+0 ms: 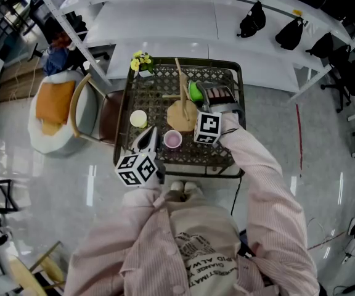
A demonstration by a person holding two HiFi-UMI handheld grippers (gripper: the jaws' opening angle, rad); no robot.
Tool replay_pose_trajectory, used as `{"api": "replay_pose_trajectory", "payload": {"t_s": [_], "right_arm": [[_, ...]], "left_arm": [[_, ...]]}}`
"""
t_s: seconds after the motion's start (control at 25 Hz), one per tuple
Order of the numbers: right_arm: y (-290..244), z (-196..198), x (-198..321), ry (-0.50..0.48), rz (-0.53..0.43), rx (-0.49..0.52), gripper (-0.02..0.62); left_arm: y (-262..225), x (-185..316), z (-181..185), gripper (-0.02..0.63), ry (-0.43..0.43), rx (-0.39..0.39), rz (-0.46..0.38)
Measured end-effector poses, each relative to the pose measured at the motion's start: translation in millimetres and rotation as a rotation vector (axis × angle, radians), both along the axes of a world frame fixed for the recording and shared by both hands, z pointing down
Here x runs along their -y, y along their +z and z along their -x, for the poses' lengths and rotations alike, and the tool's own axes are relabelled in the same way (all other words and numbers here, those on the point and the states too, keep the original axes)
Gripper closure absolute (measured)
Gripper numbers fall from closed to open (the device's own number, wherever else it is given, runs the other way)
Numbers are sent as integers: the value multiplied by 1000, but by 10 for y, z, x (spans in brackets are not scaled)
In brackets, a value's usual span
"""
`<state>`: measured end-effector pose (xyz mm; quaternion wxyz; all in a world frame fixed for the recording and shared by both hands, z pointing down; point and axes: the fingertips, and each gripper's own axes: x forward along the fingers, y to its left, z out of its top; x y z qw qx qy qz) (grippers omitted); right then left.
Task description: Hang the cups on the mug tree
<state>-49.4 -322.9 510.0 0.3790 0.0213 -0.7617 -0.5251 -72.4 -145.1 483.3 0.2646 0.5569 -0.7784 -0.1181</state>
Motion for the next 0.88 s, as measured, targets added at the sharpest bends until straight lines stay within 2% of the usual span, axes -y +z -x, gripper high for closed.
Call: {"api": "replay_pose_trajectory", "payload": {"t_s": [0.52,0.64,0.88], "right_arm": [[-68,-183,-43,46,92,83,291],[-138,-260,-54,78,149,138,291],[-216,-439,-78,167,321,255,293]], "left_arm": [[-64,-80,-155,607,-12,10,-12],[-86,-91,-202,607,-14,16,-20],[-112,-103,-275,607,-16,27,-31]]}}
